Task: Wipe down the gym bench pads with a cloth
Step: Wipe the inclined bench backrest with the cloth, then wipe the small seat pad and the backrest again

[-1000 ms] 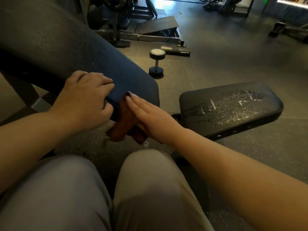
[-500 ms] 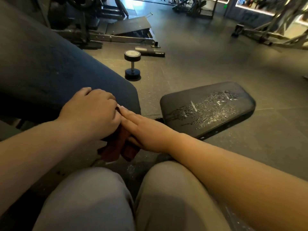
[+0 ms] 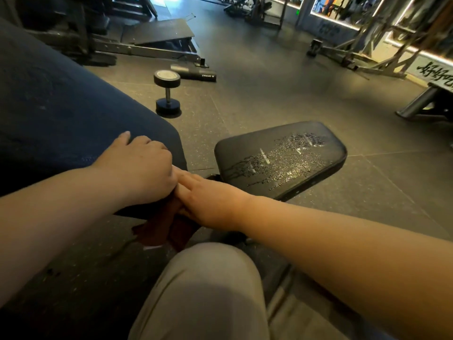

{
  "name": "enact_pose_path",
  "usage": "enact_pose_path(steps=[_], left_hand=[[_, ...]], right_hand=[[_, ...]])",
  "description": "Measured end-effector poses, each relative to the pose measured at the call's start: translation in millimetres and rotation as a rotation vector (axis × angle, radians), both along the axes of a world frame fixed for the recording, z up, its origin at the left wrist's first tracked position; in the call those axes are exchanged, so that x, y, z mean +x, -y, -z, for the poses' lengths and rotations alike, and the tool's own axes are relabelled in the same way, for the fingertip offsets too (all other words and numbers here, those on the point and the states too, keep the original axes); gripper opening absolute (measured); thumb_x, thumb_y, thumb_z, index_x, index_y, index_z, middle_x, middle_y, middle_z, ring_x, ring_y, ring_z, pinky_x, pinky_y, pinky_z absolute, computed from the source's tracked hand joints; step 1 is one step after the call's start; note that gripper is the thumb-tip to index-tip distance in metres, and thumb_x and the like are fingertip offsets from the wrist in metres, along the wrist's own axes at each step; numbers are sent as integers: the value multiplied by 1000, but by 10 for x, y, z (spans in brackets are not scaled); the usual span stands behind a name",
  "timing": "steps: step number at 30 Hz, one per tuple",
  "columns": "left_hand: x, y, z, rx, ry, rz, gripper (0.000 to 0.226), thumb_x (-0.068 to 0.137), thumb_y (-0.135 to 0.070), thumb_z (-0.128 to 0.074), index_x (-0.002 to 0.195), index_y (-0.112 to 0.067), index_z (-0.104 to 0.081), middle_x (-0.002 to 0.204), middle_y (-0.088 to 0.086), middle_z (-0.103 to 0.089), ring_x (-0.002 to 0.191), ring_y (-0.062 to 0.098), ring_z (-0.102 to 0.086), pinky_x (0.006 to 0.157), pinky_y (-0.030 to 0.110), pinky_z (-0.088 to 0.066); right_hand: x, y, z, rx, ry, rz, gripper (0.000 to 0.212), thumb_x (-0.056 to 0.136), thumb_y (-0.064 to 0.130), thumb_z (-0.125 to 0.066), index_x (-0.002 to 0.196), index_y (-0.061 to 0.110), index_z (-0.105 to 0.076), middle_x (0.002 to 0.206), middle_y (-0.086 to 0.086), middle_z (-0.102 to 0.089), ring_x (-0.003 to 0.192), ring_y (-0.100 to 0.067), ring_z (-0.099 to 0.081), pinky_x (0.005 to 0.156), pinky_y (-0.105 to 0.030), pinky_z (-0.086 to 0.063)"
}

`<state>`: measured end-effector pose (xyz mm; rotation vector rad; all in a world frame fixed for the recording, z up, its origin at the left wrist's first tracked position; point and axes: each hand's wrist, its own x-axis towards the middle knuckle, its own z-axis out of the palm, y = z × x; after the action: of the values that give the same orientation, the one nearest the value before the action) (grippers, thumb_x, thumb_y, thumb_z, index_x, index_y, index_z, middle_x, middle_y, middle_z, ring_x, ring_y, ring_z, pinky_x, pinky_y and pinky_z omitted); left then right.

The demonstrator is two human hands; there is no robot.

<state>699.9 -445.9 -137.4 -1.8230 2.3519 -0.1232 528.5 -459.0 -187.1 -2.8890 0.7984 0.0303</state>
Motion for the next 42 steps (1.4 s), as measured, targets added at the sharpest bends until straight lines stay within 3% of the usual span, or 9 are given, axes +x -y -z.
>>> enact_pose_path(steps=[11, 14, 19, 23, 27, 33, 36, 39, 42], left_hand=[[10, -19, 58, 58, 6, 19, 53, 100, -52, -21, 131, -26, -54, 143, -4, -51, 139, 23, -35, 119, 60, -12], [-139, -7, 91, 109, -48, 40, 50, 102, -49, -20, 132, -27, -53, 140, -4, -53, 140, 20, -36, 120, 58, -6], [-488, 28, 167, 291, -447, 8, 47, 105, -49, -18, 139, -29, -44, 129, -4, -62, 134, 19, -47, 124, 46, -3], [-849, 110, 286, 504, -945, -142, 71, 97, -54, -50, 155, -31, -17, 139, -11, -43, 128, 23, -50, 107, 40, -44], [-1075, 290, 464, 522, -1424, -353, 46, 90, -45, -67, 131, -26, -55, 120, -4, -66, 109, 20, -64, 89, 34, -54], [-1325, 602, 429, 658, -1932, -647, 18, 89, -20, -59, 107, -18, -61, 94, 8, -70, 99, 28, -63, 97, 41, -49], [-1337, 737, 346, 328, -1811, -685, 4, 87, -17, -57, 89, -21, -59, 78, 4, -61, 82, 24, -59, 77, 37, -50], [-1203, 735, 274, -236, -1736, -617, 13, 84, -20, -63, 93, -25, -55, 89, -2, -60, 83, 16, -61, 69, 34, -51], [-1349, 612, 350, -96, -1606, -399, 29, 88, -11, -63, 105, -31, -50, 99, -2, -63, 90, 20, -65, 73, 39, -57]], right_hand=[[-126, 95, 50, 60, -46, 145, 67, 104, 26, -51, 159, 11, -17, 167, -11, -12, 146, -34, -26, 121, -41, -24], [-210, 120, 48, 137, 7, 246, 66, 103, 26, -52, 159, 12, -20, 158, -16, -35, 140, -33, -40, 112, -39, -35], [-683, 247, -45, 421, 309, 769, 44, 96, 27, -65, 135, 9, -56, 122, -15, -68, 113, -32, -64, 96, -42, -52], [-937, 292, -193, 1120, 847, 1057, 28, 95, 12, -61, 120, -1, -66, 111, -26, -70, 87, -32, -67, 78, -41, -57], [-1224, 430, -279, 1353, 1049, 983, 23, 91, 11, -51, 105, 5, -68, 99, -18, -66, 79, -26, -65, 74, -36, -49], [-1413, 748, -102, 992, 1100, 916, 38, 90, -4, -60, 127, 4, -63, 117, -20, -70, 100, -26, -68, 89, -38, -57], [-1365, 840, 22, 504, 744, 824, 56, 87, 18, -76, 139, 15, -54, 130, -1, -64, 113, -12, -63, 101, -34, -52], [-1375, 799, 17, 396, 693, 751, 55, 91, 24, -71, 142, 26, -51, 137, 3, -57, 114, -6, -59, 102, -29, -48], [-1584, 751, -91, 91, 546, 737, 43, 92, 10, -60, 134, 21, -60, 132, 3, -59, 118, -8, -54, 105, -18, -36]])
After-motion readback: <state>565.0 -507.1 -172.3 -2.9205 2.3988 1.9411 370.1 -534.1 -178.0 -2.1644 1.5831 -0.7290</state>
